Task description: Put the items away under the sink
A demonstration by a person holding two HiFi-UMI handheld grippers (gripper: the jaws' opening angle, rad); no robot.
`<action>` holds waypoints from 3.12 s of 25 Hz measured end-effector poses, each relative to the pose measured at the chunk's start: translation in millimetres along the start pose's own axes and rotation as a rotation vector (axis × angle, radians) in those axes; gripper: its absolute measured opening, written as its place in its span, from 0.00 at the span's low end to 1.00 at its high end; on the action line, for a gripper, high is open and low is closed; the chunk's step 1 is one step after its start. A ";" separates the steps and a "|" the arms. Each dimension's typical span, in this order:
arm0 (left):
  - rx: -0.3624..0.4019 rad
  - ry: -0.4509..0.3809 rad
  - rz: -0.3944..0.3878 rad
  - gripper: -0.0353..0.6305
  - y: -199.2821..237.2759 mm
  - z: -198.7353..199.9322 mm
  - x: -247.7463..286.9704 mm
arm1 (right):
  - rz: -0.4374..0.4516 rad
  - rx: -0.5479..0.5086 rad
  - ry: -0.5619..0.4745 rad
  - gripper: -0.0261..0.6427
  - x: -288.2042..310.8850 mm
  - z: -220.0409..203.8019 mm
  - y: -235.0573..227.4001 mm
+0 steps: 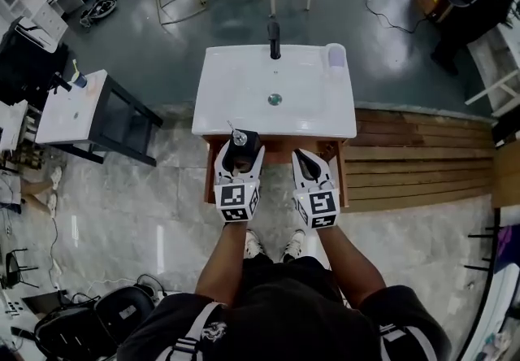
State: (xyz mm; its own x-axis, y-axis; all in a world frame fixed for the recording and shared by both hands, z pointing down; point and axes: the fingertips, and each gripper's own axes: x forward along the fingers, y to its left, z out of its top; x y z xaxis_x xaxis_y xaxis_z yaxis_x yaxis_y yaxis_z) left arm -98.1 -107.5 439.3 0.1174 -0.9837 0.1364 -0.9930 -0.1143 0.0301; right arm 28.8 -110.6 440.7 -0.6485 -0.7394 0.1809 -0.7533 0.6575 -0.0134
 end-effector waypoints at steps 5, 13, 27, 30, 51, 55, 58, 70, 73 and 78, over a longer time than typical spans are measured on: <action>-0.011 -0.003 -0.026 0.54 11.6 -10.4 -2.0 | -0.036 0.001 0.002 0.08 9.5 -7.8 5.8; -0.017 -0.034 0.017 0.54 38.6 -66.3 7.0 | -0.068 0.028 -0.024 0.08 50.1 -59.4 12.0; -0.015 -0.183 0.063 0.53 70.7 -274.1 62.8 | -0.105 -0.075 -0.053 0.08 135.6 -274.9 -0.5; 0.003 -0.208 0.064 0.53 75.2 -315.6 79.0 | -0.096 -0.091 -0.080 0.08 152.1 -313.3 -4.0; 0.041 -0.234 0.098 0.53 103.2 -414.8 139.8 | -0.027 -0.168 -0.153 0.08 180.1 -404.4 18.4; 0.033 -0.227 0.109 0.53 104.5 -413.7 156.9 | -0.037 -0.164 -0.132 0.08 179.9 -417.1 11.0; 0.022 -0.219 0.121 0.53 107.5 -414.8 170.6 | -0.046 -0.159 -0.123 0.08 175.5 -422.9 4.5; 0.005 -0.183 0.164 0.53 124.9 -425.7 212.7 | -0.034 -0.148 -0.107 0.08 181.1 -429.9 2.0; -0.008 -0.181 0.178 0.53 125.4 -427.4 216.6 | -0.036 -0.147 -0.098 0.08 180.2 -434.9 -0.4; -0.002 -0.190 0.182 0.53 125.2 -429.2 221.3 | -0.045 -0.130 -0.075 0.08 174.1 -448.0 -4.0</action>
State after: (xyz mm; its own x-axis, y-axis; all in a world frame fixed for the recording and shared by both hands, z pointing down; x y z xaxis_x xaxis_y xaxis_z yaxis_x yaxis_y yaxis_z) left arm -190.4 -279.9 898.2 -0.0681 -0.9965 -0.0489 -0.9975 0.0670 0.0245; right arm -32.2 -177.0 912.8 -0.6245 -0.7740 0.1046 -0.7645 0.6332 0.1209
